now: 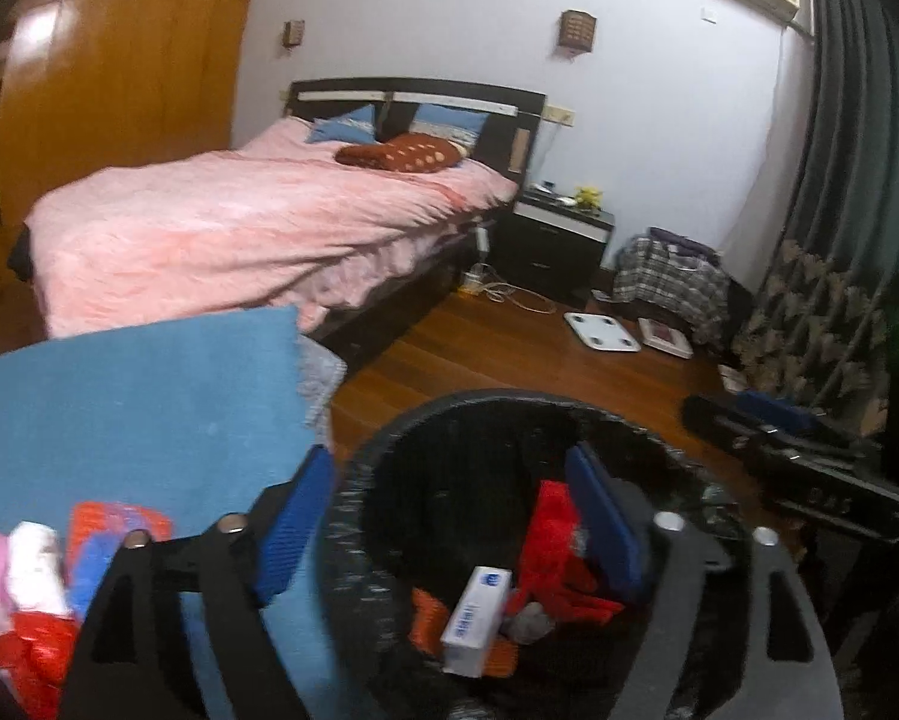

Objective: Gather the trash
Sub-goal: 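Carry the box and red glove over the black bin and open both tools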

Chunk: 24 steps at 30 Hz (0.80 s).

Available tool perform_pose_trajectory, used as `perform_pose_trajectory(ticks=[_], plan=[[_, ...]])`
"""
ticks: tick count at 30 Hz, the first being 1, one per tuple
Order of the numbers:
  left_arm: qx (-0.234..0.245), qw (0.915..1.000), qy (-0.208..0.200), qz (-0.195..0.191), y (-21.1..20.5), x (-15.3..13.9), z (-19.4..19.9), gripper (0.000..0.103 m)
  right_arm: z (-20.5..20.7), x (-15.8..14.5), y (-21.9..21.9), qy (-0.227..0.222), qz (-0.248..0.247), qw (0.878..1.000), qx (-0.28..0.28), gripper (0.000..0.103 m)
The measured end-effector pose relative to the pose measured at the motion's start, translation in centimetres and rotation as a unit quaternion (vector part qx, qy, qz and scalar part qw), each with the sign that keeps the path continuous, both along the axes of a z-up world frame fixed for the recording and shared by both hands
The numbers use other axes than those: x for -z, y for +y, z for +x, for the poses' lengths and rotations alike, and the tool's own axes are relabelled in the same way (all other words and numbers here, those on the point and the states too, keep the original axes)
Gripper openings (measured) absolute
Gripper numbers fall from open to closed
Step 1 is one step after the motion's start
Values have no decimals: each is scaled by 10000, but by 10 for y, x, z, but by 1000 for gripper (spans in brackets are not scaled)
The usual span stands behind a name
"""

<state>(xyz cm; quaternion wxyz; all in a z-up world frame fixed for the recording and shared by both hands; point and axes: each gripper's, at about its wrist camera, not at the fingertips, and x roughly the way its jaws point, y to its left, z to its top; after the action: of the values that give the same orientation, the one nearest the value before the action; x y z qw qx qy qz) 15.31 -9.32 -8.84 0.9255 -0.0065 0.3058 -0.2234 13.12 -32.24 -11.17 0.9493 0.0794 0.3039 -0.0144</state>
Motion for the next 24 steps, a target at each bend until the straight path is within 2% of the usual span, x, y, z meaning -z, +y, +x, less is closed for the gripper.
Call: perform_pose_trajectory(ticks=[4,12,24], plan=[[-328,9993,-107,115,24,-4,-3,92,4,-1,18,-17,-24,9999,-121,97],[-955,9949,-227,228,79,-10,-11,92,17,-8,72,-46,59,9979,-640,97],[-1886,9803,-290,505,169,-5,-31,92,36,-13,171,-104,195,9870,-1594,97]])
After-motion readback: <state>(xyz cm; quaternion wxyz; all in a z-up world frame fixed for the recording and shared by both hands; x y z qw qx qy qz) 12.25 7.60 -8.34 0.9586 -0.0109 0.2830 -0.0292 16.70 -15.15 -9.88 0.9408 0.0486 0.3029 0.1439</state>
